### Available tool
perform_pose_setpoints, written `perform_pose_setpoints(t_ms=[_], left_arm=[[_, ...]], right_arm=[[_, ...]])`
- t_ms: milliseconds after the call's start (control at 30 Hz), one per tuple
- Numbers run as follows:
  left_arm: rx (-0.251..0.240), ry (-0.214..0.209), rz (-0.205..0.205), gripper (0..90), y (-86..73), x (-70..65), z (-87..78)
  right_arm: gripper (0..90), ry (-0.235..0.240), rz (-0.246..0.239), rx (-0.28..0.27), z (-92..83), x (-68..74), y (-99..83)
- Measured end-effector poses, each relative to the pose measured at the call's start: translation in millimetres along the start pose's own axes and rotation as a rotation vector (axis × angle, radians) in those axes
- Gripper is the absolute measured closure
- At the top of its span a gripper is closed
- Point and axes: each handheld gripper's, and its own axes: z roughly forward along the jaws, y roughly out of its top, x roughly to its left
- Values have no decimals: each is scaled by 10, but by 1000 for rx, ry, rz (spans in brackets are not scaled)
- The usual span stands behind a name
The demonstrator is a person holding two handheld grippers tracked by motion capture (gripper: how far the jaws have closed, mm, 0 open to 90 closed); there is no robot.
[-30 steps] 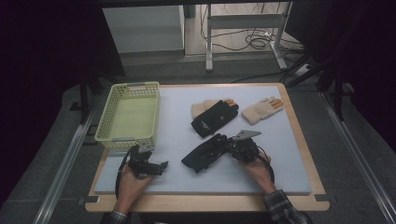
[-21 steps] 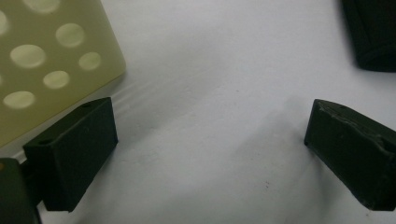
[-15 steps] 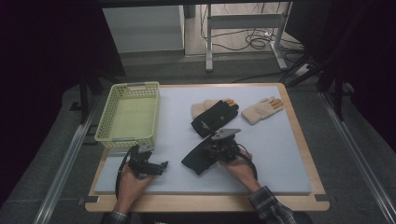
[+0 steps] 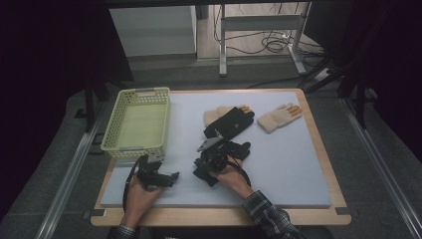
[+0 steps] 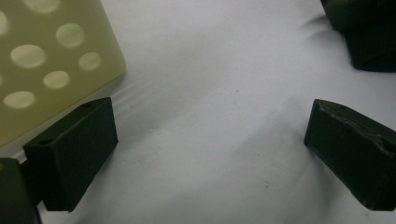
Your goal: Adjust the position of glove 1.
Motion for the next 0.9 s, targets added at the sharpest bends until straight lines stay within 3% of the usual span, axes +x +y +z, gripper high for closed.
perform_pose_setpoints(t_ms=[67, 467, 600, 733, 900], left_arm=[[0, 1, 1, 28, 0, 1, 0], [-1, 1, -1, 28, 0, -2, 1], [-1, 1, -1, 28, 0, -2, 1], [-1, 1, -1, 28, 0, -2, 1], [-1, 1, -1, 28, 0, -2, 1]], right_arm=[[831, 20, 18, 7, -40, 16, -32], [822, 63, -20, 26, -489, 239, -423], [820, 46, -16, 4, -691, 224, -591], [820, 48, 18, -18, -802, 177, -699], [755, 69, 25, -45, -837, 130, -638]])
